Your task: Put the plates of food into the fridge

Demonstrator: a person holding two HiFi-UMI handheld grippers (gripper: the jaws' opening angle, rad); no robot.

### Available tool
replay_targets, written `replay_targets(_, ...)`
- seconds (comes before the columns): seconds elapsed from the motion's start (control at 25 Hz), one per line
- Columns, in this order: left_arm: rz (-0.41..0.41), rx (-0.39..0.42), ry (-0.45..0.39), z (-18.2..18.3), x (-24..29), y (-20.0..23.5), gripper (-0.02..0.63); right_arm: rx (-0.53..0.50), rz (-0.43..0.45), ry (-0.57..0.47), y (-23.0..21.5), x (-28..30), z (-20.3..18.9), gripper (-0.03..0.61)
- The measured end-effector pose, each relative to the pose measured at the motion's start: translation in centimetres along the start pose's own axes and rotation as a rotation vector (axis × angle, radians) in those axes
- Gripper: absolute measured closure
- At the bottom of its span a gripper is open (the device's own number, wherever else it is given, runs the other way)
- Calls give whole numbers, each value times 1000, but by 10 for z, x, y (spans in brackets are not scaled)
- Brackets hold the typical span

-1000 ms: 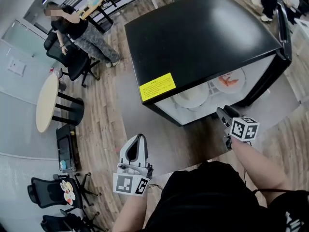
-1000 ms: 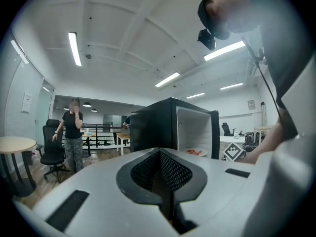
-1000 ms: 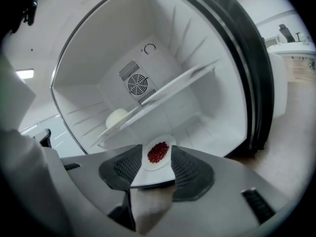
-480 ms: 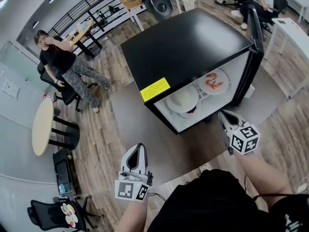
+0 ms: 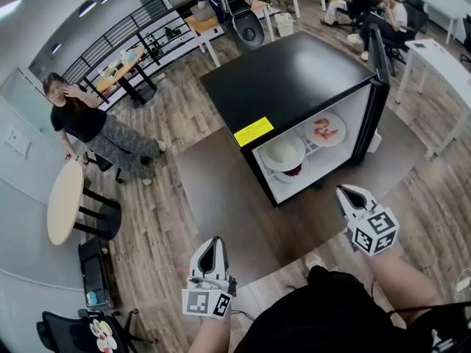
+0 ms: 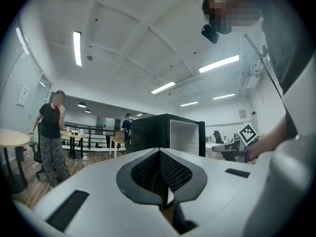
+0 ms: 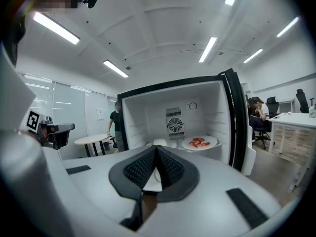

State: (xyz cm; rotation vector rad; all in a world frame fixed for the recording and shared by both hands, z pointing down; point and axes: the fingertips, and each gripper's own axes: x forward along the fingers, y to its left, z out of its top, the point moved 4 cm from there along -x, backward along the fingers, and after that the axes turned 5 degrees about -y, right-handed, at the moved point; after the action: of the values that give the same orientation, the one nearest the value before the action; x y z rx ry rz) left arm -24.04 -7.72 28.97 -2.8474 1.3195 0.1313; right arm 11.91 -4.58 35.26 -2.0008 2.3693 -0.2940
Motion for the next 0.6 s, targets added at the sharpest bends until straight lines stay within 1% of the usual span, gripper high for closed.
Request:
replay_targets(0.16,30,-6,-15,1,-21,13,611,-29,-6,-2,15,-10,2,572)
replay_targets(0.36,37,-13,4,-9,-34,18,611,-61,-19,-8,29,-19,2,572)
replay_targets(0.6,-22,0,-9,2,-44,2,611,-50,-33,-18,47,-39,4,572)
